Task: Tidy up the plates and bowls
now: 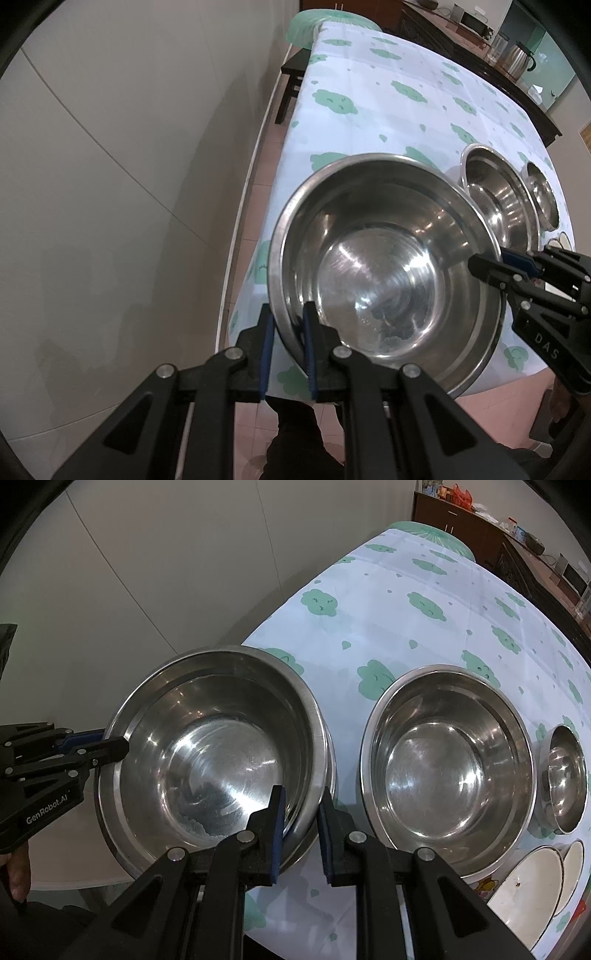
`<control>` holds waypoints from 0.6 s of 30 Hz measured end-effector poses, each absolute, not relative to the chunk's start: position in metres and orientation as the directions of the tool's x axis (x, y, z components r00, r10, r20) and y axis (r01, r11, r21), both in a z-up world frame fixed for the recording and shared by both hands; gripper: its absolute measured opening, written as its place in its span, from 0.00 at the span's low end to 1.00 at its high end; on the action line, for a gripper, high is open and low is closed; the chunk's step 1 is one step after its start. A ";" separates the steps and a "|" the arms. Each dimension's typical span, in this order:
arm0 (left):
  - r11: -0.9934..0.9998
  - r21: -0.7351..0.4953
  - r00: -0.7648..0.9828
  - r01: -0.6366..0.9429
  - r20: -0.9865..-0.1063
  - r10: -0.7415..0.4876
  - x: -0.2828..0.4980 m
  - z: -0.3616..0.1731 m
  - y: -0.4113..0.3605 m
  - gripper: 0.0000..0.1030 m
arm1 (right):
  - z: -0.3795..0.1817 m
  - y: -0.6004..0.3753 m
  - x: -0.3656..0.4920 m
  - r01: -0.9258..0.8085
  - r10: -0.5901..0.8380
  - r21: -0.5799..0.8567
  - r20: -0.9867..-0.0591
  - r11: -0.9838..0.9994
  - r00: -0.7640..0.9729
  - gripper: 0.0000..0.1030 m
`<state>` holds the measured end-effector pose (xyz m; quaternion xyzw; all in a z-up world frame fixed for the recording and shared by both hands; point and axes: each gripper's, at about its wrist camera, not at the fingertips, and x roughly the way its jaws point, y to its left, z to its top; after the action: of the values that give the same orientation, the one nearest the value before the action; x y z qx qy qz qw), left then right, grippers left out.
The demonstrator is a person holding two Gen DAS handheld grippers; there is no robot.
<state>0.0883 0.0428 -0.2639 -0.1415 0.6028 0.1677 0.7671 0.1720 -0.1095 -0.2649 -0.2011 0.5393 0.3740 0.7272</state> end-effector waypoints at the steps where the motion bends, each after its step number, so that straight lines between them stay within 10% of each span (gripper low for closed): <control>1: 0.904 -0.015 0.216 -0.428 -0.973 0.086 0.089 -0.265 0.043 0.12 | -0.267 -0.109 0.172 -0.761 0.326 0.112 -0.935 0.639 0.137 0.18; 18: 0.907 -0.015 0.201 -0.422 -0.977 0.077 0.091 -0.275 0.042 0.13 | -0.273 -0.109 0.171 -0.761 0.318 0.113 -0.940 0.639 0.127 0.18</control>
<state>0.0908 0.0416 -0.2748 -0.1411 0.6105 0.1637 0.7620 0.1712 -0.1090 -0.2733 -0.2030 0.5451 0.3732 0.7227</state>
